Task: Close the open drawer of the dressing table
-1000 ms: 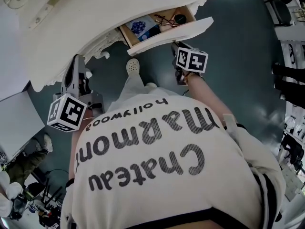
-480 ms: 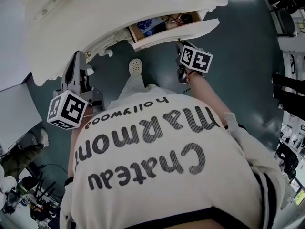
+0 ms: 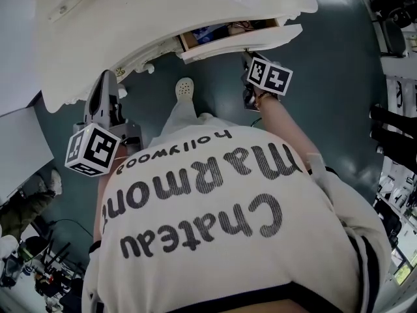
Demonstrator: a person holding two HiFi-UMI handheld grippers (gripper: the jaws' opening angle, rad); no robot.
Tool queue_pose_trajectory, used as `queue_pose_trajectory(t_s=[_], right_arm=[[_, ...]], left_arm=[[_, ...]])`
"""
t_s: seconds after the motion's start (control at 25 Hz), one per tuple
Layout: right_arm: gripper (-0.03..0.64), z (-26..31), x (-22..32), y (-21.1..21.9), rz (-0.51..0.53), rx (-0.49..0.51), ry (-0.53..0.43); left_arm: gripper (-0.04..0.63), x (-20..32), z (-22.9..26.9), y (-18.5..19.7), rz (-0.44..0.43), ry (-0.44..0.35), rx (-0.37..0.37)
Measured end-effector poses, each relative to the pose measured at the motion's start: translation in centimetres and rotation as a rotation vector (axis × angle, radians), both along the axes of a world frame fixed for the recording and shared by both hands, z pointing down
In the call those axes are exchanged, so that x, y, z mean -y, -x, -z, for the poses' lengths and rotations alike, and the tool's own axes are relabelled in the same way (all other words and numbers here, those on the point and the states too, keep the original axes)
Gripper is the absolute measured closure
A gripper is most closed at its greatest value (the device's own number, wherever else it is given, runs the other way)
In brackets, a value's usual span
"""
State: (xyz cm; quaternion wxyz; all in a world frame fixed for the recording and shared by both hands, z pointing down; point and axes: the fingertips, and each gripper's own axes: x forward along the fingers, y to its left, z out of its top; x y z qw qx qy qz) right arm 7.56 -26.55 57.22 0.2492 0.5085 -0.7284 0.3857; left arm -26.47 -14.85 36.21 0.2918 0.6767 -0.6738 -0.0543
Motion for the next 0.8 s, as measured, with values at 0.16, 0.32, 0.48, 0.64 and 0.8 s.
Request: queue_pose_trajectory(t_s=[0.16, 0.32, 0.48, 0.64, 0.8], right_arm=[[0.483, 0.0, 0.2, 0.2, 0.007, -0.003, 0.008], [0.483, 0.0, 0.5, 0.4, 0.012, -0.003, 0.016], [0.483, 0.1, 0.7, 0.6, 0.022, -0.003, 0.013], [0.483, 0.1, 1.2, 0.9, 0.028, -0.004, 0.011], [0.483, 0.0, 1.6, 1.1, 0.036, -0.004, 0.008]], left_arm=[[0.588, 0.2, 0.0, 0.1, 0.003, 0.001, 0.002], [0.588, 0.6, 0.1, -0.1, -0.005, 0.002, 0.000], [0.588, 0.9, 0.1, -0.1, -0.012, 0.004, 0.000], [0.588, 1.0, -0.1, 0.1, -0.010, 0.010, 0.001], [0.588, 1.1, -0.3, 0.2, -0.010, 0.012, 0.000]])
